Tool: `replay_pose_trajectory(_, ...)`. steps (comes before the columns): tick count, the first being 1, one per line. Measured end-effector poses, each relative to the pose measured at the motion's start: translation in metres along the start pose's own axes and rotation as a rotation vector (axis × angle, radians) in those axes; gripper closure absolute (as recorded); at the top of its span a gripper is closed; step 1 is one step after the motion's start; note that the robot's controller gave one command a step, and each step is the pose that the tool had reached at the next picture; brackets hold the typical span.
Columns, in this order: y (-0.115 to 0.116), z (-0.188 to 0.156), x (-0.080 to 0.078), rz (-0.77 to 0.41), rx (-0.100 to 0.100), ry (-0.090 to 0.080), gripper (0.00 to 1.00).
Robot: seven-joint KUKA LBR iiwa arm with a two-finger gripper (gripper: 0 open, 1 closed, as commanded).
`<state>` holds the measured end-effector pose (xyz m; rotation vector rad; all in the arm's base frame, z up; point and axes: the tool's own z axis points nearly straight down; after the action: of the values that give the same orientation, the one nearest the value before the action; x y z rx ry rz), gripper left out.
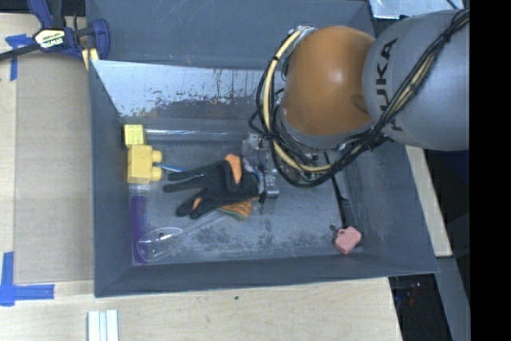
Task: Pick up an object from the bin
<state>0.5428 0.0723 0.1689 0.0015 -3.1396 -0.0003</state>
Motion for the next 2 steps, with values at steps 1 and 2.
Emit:
replay_pose_trajectory(1,0.000,-0.002,-0.001,0.002,0.000,-0.005,0.00)
replay_pose_trajectory(2,0.009,0.062,-0.008,-0.131,0.000,-0.009,0.00)
